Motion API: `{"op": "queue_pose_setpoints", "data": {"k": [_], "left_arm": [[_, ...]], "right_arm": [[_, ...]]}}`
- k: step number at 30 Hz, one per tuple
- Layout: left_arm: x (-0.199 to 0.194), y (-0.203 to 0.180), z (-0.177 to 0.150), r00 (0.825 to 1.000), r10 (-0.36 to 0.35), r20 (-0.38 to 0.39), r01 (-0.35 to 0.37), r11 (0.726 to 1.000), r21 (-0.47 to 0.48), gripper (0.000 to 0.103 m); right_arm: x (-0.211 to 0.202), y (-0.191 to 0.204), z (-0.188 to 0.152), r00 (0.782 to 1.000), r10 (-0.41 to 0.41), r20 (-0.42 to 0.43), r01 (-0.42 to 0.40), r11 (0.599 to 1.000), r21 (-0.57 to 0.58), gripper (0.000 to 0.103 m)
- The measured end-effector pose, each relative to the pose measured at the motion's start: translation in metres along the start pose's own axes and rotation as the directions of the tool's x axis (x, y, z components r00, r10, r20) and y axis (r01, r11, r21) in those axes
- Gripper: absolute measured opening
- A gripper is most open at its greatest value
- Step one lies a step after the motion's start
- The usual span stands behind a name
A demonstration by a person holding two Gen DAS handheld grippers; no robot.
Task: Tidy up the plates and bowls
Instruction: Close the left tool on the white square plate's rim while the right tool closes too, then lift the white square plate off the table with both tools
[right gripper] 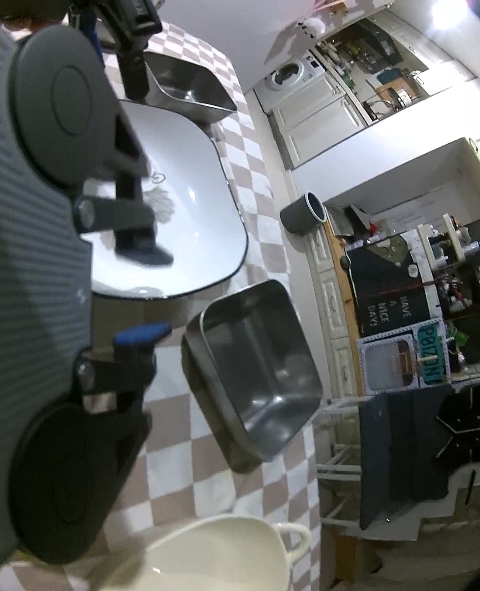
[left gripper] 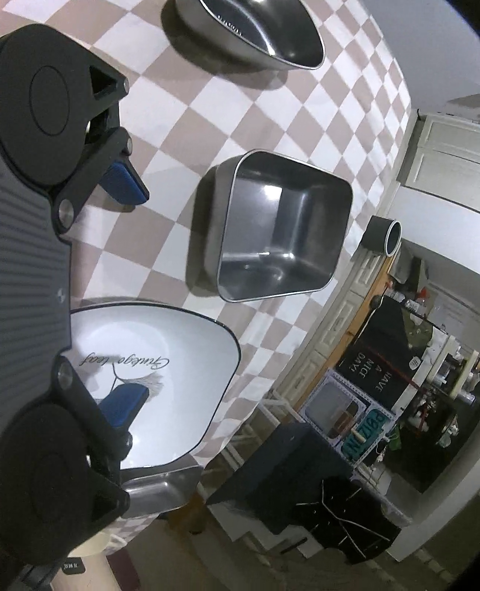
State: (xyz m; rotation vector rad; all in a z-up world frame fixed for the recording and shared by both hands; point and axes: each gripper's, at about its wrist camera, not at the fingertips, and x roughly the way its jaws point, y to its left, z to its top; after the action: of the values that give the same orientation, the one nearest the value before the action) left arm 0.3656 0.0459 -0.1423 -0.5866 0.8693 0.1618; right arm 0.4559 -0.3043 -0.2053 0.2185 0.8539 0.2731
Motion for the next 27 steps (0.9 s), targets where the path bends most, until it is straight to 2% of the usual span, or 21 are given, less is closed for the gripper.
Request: {"op": "queue_pose_setpoints", "data": {"k": [2,3,5,12,14,20,27], "left_arm": [[0.000,0.002,0.001,1.000,-0.011,-0.006,0.011,1.000,-0.027,0.080],[0.001,0.002,0.002,1.000,-0.010,-0.011,0.009,0.999,-0.041,0.075],[0.002,0.003,0.002,1.000,-0.011,-0.028,0.010,0.999,-0.054,0.058],[0.003,-0.001,0.006,1.000,-0.010,-0.026,0.011,1.000,0.009,0.034],[0.003,-0.002,0.008,1.000,-0.014,-0.023,0.014,1.000,0.024,0.016],[0.010,-0.004,0.010,0.999,0.001,-0.032,0.002,0.996,0.086,0.011],[0.026,-0.001,0.019,0.999,-0.020,-0.050,0.025,0.995,0.102,0.008]], "right_arm": [[0.001,0.001,0.000,1.000,0.011,-0.012,-0.011,1.000,0.001,0.017],[0.000,0.002,0.000,1.000,0.008,-0.014,-0.008,1.000,-0.005,0.016],[-0.003,0.000,0.001,0.999,0.017,-0.030,-0.018,1.000,-0.012,0.010],[-0.007,-0.017,0.001,0.979,0.143,-0.143,-0.147,0.989,-0.023,0.008],[-0.005,-0.016,-0.001,0.980,0.142,-0.139,-0.145,0.989,-0.013,0.008],[0.007,-0.018,0.001,0.990,0.110,-0.087,-0.106,0.993,0.057,0.008],[0.024,-0.015,0.000,0.992,0.089,-0.092,-0.084,0.994,0.064,0.009]]}}
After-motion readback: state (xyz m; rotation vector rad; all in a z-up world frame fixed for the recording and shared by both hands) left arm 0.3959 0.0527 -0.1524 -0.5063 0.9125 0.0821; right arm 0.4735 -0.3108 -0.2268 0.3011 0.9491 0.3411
